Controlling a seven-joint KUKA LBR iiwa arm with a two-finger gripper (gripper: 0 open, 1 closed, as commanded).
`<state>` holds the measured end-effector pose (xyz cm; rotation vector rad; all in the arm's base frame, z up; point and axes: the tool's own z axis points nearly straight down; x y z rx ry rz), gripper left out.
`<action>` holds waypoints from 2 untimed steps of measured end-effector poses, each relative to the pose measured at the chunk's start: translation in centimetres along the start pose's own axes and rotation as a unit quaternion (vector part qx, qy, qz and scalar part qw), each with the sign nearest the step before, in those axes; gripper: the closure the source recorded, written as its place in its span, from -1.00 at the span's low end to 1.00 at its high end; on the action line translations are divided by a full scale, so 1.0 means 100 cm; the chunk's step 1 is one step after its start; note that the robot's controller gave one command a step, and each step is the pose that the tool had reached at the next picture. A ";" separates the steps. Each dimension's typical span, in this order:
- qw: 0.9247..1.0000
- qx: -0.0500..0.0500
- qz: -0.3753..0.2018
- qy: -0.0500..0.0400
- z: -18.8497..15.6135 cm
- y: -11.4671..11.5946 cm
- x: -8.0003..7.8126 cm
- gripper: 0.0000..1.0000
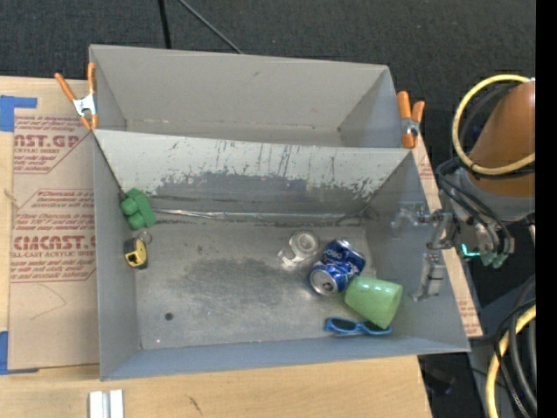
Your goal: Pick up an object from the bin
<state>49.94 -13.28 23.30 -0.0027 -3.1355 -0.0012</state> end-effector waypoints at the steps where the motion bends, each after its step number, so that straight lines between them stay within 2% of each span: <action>1: 1.000 0.000 0.015 0.000 0.144 0.021 0.001 -1.00; 2: 1.000 0.001 0.018 -0.006 0.162 0.014 0.017 -1.00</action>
Offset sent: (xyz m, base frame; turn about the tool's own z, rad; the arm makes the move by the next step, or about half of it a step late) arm -0.0003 0.0210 -0.1401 0.0283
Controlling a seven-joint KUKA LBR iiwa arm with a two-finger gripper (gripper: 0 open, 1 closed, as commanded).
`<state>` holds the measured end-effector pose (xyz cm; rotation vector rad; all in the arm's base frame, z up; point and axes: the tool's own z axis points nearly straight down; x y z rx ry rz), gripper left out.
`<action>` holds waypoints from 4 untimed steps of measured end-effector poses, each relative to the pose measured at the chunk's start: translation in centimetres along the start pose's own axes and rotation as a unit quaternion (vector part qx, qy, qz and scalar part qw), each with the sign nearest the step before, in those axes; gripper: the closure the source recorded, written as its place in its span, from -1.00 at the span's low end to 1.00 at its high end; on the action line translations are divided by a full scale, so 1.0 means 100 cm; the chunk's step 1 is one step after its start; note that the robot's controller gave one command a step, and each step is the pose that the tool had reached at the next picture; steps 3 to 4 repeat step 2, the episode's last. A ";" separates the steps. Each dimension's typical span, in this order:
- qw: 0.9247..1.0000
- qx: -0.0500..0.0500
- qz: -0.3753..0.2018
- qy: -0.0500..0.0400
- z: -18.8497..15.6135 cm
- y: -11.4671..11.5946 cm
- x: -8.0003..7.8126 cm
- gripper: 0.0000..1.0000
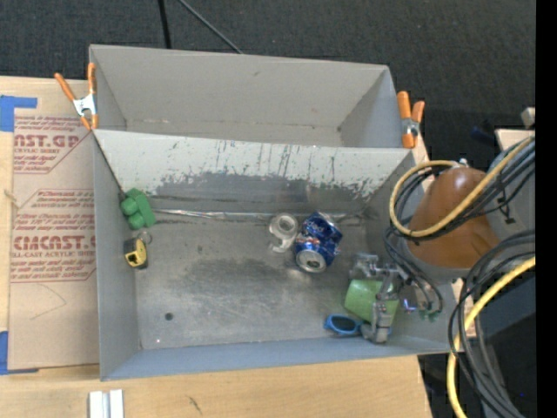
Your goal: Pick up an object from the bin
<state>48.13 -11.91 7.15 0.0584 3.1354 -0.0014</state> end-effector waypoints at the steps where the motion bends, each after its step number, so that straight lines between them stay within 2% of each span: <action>1: 1.000 -0.002 -0.002 0.004 -0.001 0.003 0.001 1.00; 2: 1.000 0.000 0.002 -0.002 -0.170 0.015 -0.023 1.00; 4: 1.000 0.000 0.002 -0.002 -0.170 0.015 -0.023 1.00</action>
Offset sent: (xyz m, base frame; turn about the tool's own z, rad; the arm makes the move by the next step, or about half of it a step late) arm 0.0000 0.0000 0.0000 0.0000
